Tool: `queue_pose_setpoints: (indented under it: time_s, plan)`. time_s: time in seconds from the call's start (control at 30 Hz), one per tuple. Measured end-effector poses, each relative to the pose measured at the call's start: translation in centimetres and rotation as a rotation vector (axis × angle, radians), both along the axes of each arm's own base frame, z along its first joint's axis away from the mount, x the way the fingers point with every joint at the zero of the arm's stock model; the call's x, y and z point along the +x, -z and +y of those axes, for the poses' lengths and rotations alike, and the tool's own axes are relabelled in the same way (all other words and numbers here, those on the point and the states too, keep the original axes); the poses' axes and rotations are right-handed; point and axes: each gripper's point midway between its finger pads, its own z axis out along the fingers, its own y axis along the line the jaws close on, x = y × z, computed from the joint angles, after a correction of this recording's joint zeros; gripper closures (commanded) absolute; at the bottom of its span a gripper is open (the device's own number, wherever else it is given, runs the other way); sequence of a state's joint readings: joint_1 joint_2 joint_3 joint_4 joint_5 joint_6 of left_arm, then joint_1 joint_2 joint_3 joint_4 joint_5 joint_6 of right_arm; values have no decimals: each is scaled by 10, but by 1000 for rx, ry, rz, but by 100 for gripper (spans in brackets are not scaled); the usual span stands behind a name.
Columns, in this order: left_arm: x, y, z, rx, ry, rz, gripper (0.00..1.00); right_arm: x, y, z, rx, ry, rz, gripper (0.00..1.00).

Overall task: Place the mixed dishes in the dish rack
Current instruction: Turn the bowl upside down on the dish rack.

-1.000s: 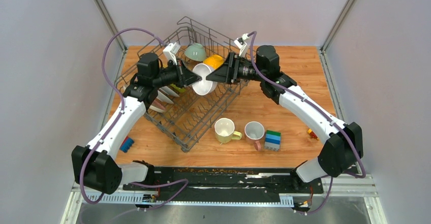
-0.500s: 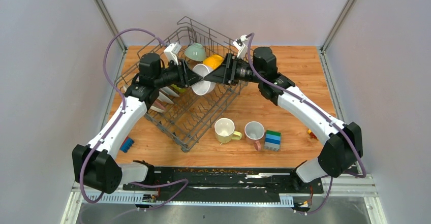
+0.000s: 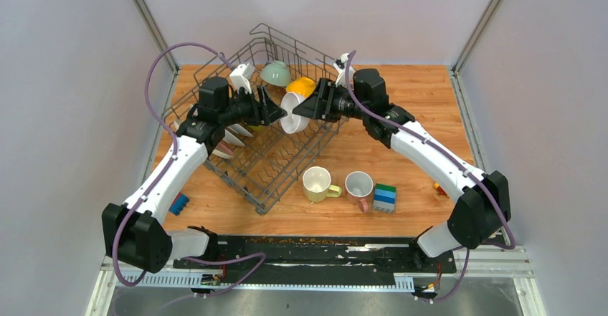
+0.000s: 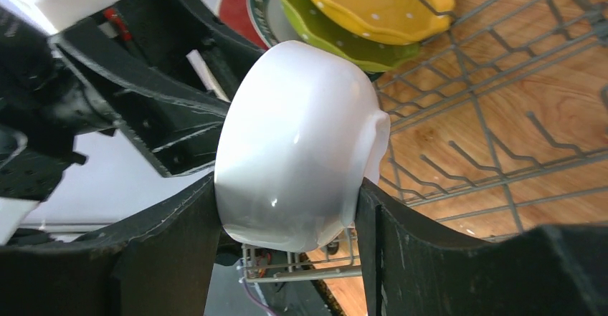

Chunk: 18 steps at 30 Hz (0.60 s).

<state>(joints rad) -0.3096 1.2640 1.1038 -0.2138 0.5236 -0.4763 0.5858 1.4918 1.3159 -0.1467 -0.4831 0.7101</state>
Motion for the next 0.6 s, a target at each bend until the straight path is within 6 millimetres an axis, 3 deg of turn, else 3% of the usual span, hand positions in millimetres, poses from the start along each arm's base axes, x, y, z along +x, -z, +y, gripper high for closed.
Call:
queue_pose_setpoints:
  time_s: [0.17, 0.33, 0.6]
  plan:
    - [3, 4, 11, 42, -65, 0, 23, 14, 21, -5, -81, 57, 7, 72]
    - [-3, -12, 30, 69, -156, -71, 13, 41, 41, -12, -217, 129, -21, 72]
    - [-8, -26, 49, 86, -252, -139, 8, 69, 48, -24, -356, 198, -92, 72]
